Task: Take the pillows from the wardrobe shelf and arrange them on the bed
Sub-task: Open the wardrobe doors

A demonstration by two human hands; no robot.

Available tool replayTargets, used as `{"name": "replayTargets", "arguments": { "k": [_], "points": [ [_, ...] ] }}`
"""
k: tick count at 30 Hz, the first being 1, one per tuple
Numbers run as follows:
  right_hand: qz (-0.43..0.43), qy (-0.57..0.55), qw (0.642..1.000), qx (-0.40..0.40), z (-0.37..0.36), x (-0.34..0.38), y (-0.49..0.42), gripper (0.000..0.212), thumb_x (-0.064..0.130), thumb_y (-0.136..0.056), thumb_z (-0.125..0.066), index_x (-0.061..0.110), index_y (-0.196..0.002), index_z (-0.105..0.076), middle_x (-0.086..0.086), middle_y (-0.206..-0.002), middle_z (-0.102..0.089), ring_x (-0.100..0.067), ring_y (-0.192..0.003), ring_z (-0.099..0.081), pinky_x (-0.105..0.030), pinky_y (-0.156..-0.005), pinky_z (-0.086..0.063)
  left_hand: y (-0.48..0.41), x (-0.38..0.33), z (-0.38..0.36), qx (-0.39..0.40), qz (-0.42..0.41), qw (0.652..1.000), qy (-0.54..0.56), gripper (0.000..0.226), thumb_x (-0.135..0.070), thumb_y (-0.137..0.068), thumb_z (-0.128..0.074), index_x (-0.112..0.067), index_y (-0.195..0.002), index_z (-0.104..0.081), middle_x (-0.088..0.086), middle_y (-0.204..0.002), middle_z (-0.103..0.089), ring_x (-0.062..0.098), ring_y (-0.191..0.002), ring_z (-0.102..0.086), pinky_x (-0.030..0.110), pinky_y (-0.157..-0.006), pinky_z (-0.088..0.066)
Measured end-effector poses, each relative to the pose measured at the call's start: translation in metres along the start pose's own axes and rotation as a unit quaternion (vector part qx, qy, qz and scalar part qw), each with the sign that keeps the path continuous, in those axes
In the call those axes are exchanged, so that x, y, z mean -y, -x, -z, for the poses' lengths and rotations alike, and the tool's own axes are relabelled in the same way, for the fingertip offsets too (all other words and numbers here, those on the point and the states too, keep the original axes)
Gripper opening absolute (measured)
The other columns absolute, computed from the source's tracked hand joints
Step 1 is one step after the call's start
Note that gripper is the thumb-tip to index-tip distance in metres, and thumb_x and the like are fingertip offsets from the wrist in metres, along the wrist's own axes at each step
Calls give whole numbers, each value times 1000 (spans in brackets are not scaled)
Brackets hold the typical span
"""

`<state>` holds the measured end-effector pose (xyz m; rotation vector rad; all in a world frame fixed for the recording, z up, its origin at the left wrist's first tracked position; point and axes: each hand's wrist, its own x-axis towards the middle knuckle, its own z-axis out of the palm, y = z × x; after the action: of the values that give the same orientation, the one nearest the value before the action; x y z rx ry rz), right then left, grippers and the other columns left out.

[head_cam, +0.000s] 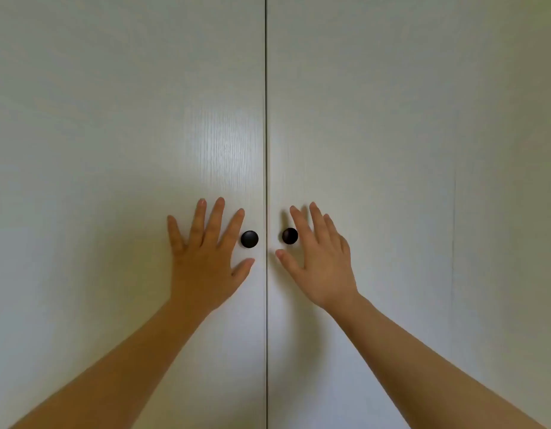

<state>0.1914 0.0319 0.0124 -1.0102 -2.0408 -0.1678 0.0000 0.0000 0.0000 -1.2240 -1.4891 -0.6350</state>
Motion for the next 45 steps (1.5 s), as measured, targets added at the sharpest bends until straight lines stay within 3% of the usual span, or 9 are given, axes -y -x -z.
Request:
{"name": "replayTargets", "arguments": {
  "k": [4,8,11,14,22,26,29,36,45],
  "points": [
    [26,24,999,-35,-14,8,-5,73,61,-78,-2,38,-147,-4,5,-160,-4,-24,-147,1,-42,-117,-7,3,2,-1,-9,-16,999,-32,78,-65,-78,-29,-22,-143,-27,10,-150,-20,33,-138,-18,61,-107,-8],
    [36,34,997,-56,-27,9,-9,69,49,-84,-4,27,-146,-25,-2,-157,-22,-28,-145,-15,-43,-114,-19,1,6,-2,-12,-25,999,-43,79,-66,-78,-28,-21,-143,-25,10,-150,-18,33,-139,-16,59,-108,-5],
    [55,65,976,-199,-32,7,-15,42,28,-88,-32,15,-113,-63,-6,-117,-66,-33,-117,-57,-39,-94,-45,3,7,1,13,-30,999,-33,81,-67,-77,-27,-22,-144,-23,9,-151,-16,32,-139,-14,55,-110,4],
    [39,71,960,-268,-32,8,-19,29,25,-81,-40,16,-85,-68,1,-78,-67,-26,-81,-65,-32,-75,-46,2,9,5,29,-26,999,-24,82,-67,-75,-29,-21,-144,-25,10,-152,-21,32,-139,-15,56,-111,2],
    [-37,-31,988,-145,-17,22,-22,17,18,-91,-48,9,-101,-57,-8,-96,-63,-28,-89,-54,-32,-74,-35,-2,7,23,90,-28,996,-3,103,-63,-53,-74,-18,-139,-38,15,-145,-42,38,-136,-33,62,-102,-15],
    [-68,-58,990,-105,-6,28,-18,16,19,-92,-46,10,-104,-53,-8,-102,-62,-29,-93,-55,-35,-77,-39,-2,10,34,149,-34,987,55,96,-61,-77,-56,-26,-148,-3,7,-159,6,26,-140,20,55,-109,12],
    [-75,-67,991,-92,8,33,-8,15,18,-92,-45,9,-101,-52,-8,-99,-62,-29,-91,-55,-36,-76,-41,0,9,47,187,-7,976,110,88,-61,-83,-46,-28,-148,4,1,-158,16,24,-144,20,52,-114,11],
    [-78,-139,980,-121,49,36,31,16,16,-89,-48,24,-77,-40,12,-69,-46,-11,-64,-47,-25,-60,-39,3,-20,86,151,109,891,414,70,-37,-90,-53,-26,-147,-15,-4,-159,-8,15,-147,3,37,-118,-10],
    [-131,-192,964,-132,140,5,100,14,17,-90,-47,24,-80,-52,11,-87,-59,-11,-74,-54,-19,-64,-42,-1,-104,130,138,77,742,651,46,-21,-91,-53,-30,-135,-41,-11,-142,-43,11,-132,-38,24,-102,-31]
  ]
}}
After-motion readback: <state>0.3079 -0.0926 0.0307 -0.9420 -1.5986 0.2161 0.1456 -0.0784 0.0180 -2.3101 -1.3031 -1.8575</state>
